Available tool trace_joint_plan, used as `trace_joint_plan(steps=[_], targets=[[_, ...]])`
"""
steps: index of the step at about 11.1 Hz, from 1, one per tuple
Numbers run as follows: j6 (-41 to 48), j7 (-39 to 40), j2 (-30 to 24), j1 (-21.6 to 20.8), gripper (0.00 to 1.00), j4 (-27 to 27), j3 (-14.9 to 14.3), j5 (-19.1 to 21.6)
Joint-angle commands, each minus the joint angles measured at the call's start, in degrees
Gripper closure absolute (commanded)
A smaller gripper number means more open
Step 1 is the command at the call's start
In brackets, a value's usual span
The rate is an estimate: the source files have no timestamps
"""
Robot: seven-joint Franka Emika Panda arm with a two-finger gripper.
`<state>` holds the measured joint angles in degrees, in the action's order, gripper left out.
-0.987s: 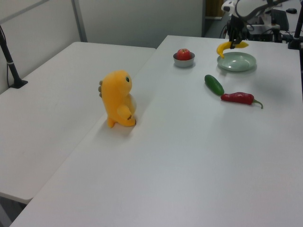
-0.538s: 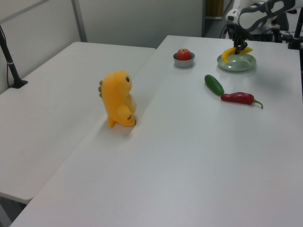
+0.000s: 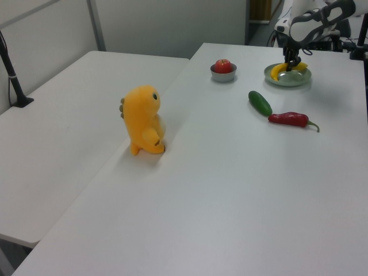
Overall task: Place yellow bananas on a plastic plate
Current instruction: 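Lower the banana onto the plate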
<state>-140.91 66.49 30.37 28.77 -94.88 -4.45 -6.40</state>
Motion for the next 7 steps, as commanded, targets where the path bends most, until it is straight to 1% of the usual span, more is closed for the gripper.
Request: trace_joint_plan(steps=[1, 4, 5, 6, 7], targets=[[-2.35, -0.91, 0.74, 0.05, 0.31, 0.22, -0.3, -0.02], [-2.44, -2.67, -0.04, 0.14, 0.07, 0.31, -0.3, 0.15], [-2.35, -2.94, -1.18, 0.14, 0.0, 0.22, -0.3, 0.24], [-2.09, -4.68, -2.5, -0.12, 0.0, 0.05, -0.3, 0.33], [-1.56, -8.27, -4.25, -0.47, 0.0, 0.05, -0.3, 0.5]])
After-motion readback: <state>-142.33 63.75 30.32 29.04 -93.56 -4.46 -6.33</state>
